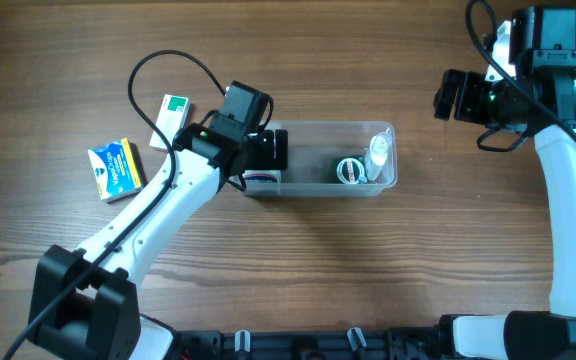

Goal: Pack container
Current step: 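Lift the Hansaplast box and carry it over the container's left end, then lower the Hansaplast box into the container and open the left gripper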

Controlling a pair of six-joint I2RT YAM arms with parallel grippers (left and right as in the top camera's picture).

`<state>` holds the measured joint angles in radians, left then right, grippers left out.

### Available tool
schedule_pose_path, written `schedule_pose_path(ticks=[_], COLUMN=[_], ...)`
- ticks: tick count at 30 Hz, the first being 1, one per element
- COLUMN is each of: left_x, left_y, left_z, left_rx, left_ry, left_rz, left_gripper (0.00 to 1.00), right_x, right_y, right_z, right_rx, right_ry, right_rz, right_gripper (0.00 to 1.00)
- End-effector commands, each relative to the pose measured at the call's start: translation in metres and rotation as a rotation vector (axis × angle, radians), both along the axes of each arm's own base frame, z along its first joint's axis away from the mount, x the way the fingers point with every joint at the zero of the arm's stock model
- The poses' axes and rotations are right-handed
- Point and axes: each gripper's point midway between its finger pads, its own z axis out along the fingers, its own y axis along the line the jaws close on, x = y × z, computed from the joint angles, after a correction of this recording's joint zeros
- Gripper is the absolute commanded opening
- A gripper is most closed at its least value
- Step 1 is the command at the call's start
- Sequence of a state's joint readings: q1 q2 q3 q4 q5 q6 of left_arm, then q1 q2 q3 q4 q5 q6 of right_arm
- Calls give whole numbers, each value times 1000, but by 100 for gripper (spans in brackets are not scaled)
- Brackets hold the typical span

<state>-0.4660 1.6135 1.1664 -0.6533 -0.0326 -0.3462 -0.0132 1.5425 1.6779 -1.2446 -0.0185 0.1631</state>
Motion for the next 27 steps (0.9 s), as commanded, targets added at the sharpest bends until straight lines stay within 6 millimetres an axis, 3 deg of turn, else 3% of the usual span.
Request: schedule_pose_path(ticks=[1, 12, 19, 22, 27], left_x=[2, 2, 3, 5, 18], left_y=[2, 0, -1, 3, 22], left_z=[3, 4, 5, 8, 51], left_rx=[16, 8, 6, 16, -15], left_ry=[-5, -4, -10, -25, -117], left_rz=[6, 0, 1, 11, 72], left_gripper=[99, 88, 55, 50, 49], right_x=[1, 1, 1, 2, 2], right_y=[0, 0, 0, 0, 0], right_z=[9, 9, 9, 8, 8], right_rx=[0, 0, 0, 0, 0], right_ry=[-26, -26, -26, -26, -26], right_rz=[-4, -4, -4, -4, -4], right_gripper=[100, 100, 100, 100, 100])
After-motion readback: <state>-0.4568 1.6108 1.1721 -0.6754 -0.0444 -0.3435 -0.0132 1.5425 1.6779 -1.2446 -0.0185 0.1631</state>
